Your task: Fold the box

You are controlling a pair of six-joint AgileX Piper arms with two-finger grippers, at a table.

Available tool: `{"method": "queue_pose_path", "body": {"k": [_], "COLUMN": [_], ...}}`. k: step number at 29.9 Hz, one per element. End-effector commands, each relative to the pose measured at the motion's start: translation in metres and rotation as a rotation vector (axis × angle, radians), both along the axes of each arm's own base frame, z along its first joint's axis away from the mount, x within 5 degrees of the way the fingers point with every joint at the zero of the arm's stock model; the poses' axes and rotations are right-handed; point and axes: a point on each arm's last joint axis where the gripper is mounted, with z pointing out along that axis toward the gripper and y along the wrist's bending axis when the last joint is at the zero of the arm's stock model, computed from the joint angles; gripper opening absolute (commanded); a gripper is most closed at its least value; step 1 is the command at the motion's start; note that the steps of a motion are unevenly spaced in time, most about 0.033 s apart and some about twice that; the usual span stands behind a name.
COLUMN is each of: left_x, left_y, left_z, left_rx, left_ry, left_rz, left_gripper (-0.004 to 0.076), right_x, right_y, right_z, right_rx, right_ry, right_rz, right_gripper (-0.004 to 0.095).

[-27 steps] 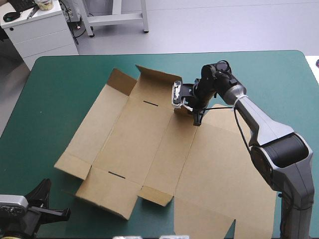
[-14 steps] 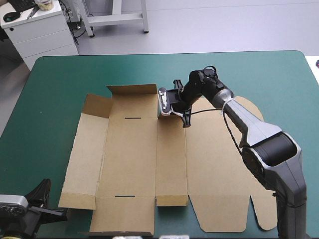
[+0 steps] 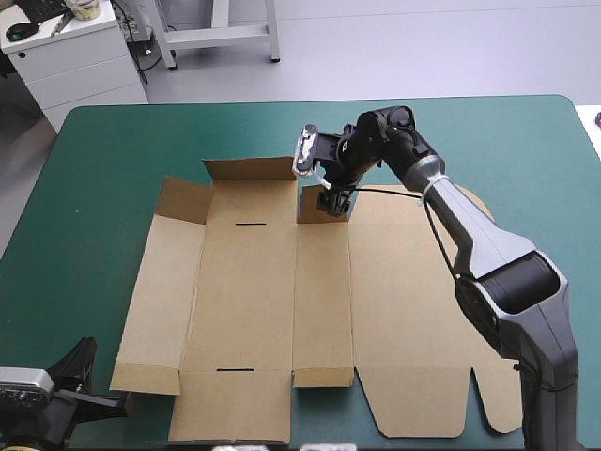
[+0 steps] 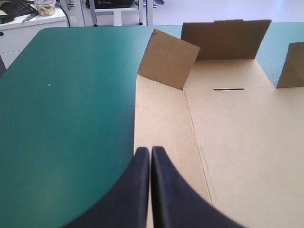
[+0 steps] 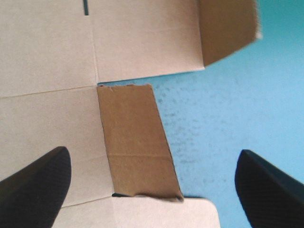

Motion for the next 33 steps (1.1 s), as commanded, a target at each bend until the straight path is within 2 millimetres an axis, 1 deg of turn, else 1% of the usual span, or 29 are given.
{"method": "queue_pose_path", "body": {"k": [1,3,4,6,8,9,10,12,14,16,18,19,20,23,26,28,30,32,33], "left_x": [-0.005,-0.005,-0.005,-0.005,-0.005,-0.005,-0.005,-0.005,-0.005,-0.005,-0.005,-0.005,-0.005,-0.005,-0.005,-0.007,-0.008,-0.007,-0.005], "left_y": [0.001,0.001,0.001,0.001,0.001,0.001,0.001,0.001,0.001,0.001,0.001,0.001,0.001,0.000,0.000,0.000,-0.001,0.000,0.000], "left_z": [0.015,0.015,0.015,0.015,0.015,0.015,0.015,0.015,0.015,0.015,0.015,0.015,0.015,0.015,0.015,0.019,0.026,0.035,0.041], "left_rx": [-0.010,-0.010,-0.010,-0.010,-0.010,-0.009,-0.010,-0.010,-0.010,-0.010,-0.010,-0.010,-0.010,-0.014,-0.049,-0.086,-0.086,-0.074,-0.070], "left_ry": [-0.115,-0.115,-0.115,-0.115,-0.115,-0.113,-0.114,-0.114,-0.114,-0.114,-0.114,-0.114,-0.114,-0.112,-0.093,-0.056,-0.017,0.015,0.038], "left_rz": [-0.005,-0.005,-0.005,-0.005,-0.005,-0.005,-0.005,-0.005,-0.005,-0.003,-0.002,-0.002,-0.002,-0.005,-0.008,0.000,0.000,0.004,0.006], "left_gripper": [-0.0010,-0.0010,-0.0009,-0.0009,0.0004,0.0025,0.0050,0.0148,0.0281,0.0438,0.0552,0.0589,0.0606,0.0605,0.0603,0.0601,0.0600,0.0599,0.0598], "right_x": [-0.012,-0.014,-0.014,-0.014,-0.014,-0.013,-0.013,-0.011,-0.011,-0.012,-0.015,-0.016,-0.018,-0.025,-0.037,-0.049,-0.064,-0.080,-0.092], "right_y": [-0.014,-0.020,-0.023,-0.027,-0.032,-0.034,-0.037,-0.045,-0.051,-0.054,-0.056,-0.058,-0.060,-0.065,-0.069,-0.072,-0.076,-0.082,-0.087], "right_z": [0.056,0.063,0.066,0.073,0.079,0.080,0.082,0.085,0.089,0.092,0.097,0.099,0.100,0.100,0.090,0.085,0.085,0.085,0.085], "right_rx": [0.055,0.035,0.036,0.063,0.104,0.131,0.154,0.233,0.270,0.311,0.344,0.356,0.357,0.344,0.317,0.337,0.392,0.420,0.427], "right_ry": [-0.049,-0.034,-0.025,-0.012,-0.012,-0.004,0.001,0.033,0.055,0.087,0.106,0.114,0.116,0.132,0.170,0.188,0.178,0.172,0.167], "right_rz": [-0.171,-0.260,-0.304,-0.426,-0.535,-0.601,-0.665,-0.820,-0.852,-0.856,-0.857,-0.859,-0.865,-0.878,-0.883,-0.877,-0.867,-0.863,-0.863], "right_gripper": [0.0760,0.0609,0.0501,0.0219,-0.0019,0.0001,0.0001,-0.0001,-0.0001,-0.0001,-0.0001,-0.0001,-0.0001,-0.0001,-0.0001,-0.0001,-0.0001,-0.0001,-0.0001]}}
